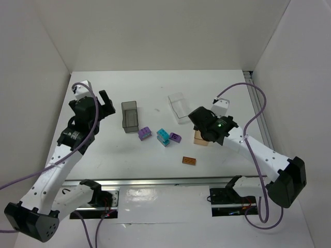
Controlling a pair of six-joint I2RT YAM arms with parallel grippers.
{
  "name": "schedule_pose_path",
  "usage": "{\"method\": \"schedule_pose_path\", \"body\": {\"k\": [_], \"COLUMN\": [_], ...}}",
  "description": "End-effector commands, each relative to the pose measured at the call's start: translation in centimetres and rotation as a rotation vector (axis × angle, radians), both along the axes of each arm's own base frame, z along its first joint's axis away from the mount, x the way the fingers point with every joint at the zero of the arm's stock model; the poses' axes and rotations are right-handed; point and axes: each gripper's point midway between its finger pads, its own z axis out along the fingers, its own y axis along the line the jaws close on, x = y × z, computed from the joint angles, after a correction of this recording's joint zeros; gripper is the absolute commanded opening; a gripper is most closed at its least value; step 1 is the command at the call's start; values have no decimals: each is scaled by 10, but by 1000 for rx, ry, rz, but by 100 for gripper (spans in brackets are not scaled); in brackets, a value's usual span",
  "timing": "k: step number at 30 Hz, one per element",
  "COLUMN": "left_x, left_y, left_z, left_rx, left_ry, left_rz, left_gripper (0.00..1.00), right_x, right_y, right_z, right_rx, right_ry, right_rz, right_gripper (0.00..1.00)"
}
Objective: Sort the legos into containers by color
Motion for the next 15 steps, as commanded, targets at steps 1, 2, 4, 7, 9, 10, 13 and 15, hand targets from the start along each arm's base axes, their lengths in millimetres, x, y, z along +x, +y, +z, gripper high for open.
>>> {"method": "schedule_pose_path", "body": {"k": [1,2,4,7,9,10,13,15], "left_x": [4,8,9,7,8,7,15,18], "left_y": [-10,-12,-11,-9,-5,-5,-16,-26], "left_z": [-5,-7,-14,-28,-52,-54,-59,-61], "left_rx": [28,32,17,-26,-3,11,3,-1], "left_ry": [56,70,100,169,283,326,372,375], "left_rz": [-76,-77,-58,1,52,54,4,-34], "left_gripper": [100,100,100,100,100,100,97,96], "right_x": [1,0,0,-12,-21,-29,-55,-71], "right_y": [7,8,24,69,96,105,113,119], "right_z": [3,1,-3,-13,-14,-18,-47,-68], "right_rx": [18,8,51,98,178,203,237,253], "right_ry": [13,29,38,63,39,50,130,204], "right_rz": [-22,0,73,379,497,550,626,638], "right_gripper": [100,100,100,100,98,97,96,96]}}
